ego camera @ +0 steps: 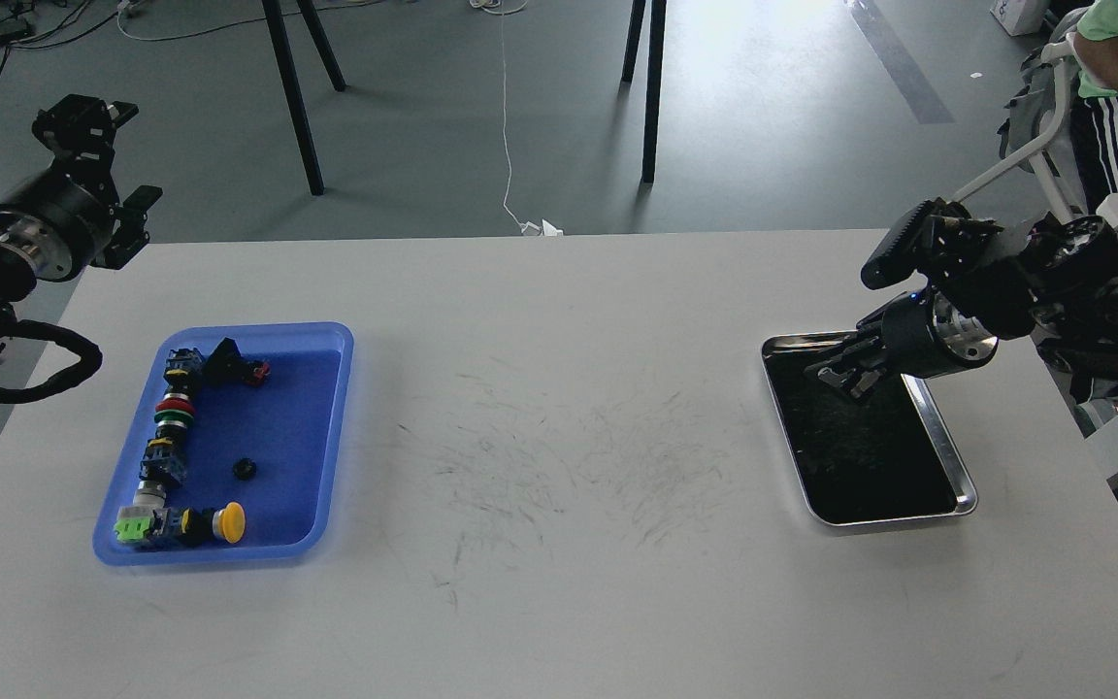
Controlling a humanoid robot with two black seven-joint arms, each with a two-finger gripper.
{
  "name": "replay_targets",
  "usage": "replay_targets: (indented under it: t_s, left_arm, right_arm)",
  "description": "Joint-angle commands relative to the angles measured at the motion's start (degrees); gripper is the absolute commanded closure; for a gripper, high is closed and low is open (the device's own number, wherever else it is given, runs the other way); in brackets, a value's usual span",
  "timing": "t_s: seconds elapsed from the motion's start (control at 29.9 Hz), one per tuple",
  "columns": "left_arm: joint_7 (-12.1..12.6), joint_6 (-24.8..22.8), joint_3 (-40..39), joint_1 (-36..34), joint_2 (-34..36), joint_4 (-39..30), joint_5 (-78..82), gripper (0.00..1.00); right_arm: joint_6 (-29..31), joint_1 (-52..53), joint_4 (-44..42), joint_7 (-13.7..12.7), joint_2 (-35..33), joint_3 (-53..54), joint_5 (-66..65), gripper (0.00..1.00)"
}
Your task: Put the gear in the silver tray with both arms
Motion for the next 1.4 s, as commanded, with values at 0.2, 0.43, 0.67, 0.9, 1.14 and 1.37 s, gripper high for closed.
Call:
replay_targets:
  t_s: [0.2,0.43,0.67,0.9,1.14,1.37]
  left_arm:
    - [0.00,0.03,0.00,0.01,0.04,-0.07,-0.09,0.07]
    - [0.00,-0.05,0.00,0.09,0.92,-0.16,-0.09,0.07]
    - [0.00,0.03,0.00,0.18,1.18,-0.16,-0.09,0.07]
    - [0.00,0.12,0.00,0.18,1.18,-0.16,-0.09,0.07]
    - [0.00,0.12,0.00,0.18,1.09,-0.16,-0.18,0.07]
    - [0.35,-0.32,-0.09,0.18,1.09,-0.16,-0.18,0.07]
  right_arm:
    - [-0.10,-6.98,-5.34,0.07,-3.11,0.79,-0.43,0.94]
    - [-0.19,-9.36,-8.95,-0.02,-2.67,1.41,-0.34,0.94]
    - [-0.19,-9.09,-8.78,-0.11,-1.88,3.78,-0.25,0.94]
    - [-0.19,-10.24,-10.18,-0.20,-0.91,4.13,-0.26,0.90]
    - [-0.27,-10.24,-10.36,-0.28,-0.73,4.31,-0.17,0.53]
    - [-0.45,-10.41,-10.18,-0.28,-0.73,8.43,-0.08,0.32]
